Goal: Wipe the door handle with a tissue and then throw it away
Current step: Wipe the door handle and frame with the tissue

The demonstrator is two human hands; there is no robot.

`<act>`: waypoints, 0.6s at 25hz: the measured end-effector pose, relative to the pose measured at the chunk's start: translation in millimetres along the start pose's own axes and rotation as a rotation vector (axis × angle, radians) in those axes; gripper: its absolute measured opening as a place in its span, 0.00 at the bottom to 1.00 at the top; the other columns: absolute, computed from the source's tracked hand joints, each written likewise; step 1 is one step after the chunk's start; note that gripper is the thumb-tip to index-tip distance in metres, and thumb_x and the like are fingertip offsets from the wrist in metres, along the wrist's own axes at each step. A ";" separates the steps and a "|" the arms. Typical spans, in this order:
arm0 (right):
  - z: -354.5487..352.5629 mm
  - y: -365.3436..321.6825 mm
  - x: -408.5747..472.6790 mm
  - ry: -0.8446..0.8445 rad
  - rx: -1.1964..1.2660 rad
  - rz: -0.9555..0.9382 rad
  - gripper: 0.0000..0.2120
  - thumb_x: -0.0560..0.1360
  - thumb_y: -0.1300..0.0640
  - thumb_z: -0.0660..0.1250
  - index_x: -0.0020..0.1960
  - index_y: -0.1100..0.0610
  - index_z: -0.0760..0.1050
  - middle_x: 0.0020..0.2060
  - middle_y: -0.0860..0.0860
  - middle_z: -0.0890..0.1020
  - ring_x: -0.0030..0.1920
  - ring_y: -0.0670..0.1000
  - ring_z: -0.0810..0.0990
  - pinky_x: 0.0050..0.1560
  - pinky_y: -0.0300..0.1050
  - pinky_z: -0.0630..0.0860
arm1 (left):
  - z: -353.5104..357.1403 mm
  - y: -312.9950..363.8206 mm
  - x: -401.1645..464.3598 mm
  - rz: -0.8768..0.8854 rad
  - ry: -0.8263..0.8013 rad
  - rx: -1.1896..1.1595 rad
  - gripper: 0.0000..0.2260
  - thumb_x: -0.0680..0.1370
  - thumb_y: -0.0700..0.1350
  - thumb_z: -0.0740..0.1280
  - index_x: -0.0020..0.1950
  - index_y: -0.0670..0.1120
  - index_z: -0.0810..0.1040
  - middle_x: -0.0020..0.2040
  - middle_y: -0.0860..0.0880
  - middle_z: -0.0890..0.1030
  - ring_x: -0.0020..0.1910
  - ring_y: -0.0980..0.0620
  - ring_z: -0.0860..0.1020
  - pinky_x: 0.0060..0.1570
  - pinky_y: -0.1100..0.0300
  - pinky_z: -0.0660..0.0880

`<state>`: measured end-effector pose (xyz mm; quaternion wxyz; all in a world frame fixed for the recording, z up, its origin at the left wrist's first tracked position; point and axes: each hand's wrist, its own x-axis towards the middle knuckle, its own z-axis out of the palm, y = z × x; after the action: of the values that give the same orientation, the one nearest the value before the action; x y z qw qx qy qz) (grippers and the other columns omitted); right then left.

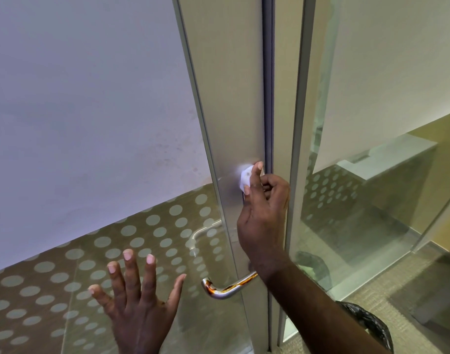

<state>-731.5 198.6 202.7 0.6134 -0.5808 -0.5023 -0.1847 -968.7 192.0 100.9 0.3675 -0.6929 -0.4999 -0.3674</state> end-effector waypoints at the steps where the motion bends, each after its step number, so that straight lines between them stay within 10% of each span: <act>1: 0.7 -0.5 1.3 0.003 0.013 0.004 0.21 0.83 0.57 0.53 0.73 0.64 0.63 0.56 0.55 0.65 0.51 0.58 0.72 0.52 0.42 0.72 | -0.3 0.2 0.6 0.000 -0.001 -0.002 0.46 0.72 0.68 0.67 0.81 0.49 0.51 0.82 0.44 0.54 0.81 0.43 0.49 0.76 0.37 0.41; 15: -13.7 14.2 -11.1 -0.084 -0.397 -0.213 0.35 0.80 0.35 0.44 0.73 0.61 0.61 0.58 0.55 0.66 0.56 0.55 0.68 0.54 0.53 0.65 | 0.8 1.0 6.6 0.043 -0.002 0.034 0.48 0.71 0.67 0.68 0.81 0.48 0.49 0.82 0.43 0.49 0.81 0.43 0.43 0.75 0.39 0.36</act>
<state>-719.3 185.9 188.4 0.4429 -0.6409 -0.5396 -0.3192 -966.2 195.3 106.2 0.3864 -0.6974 -0.4916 -0.3502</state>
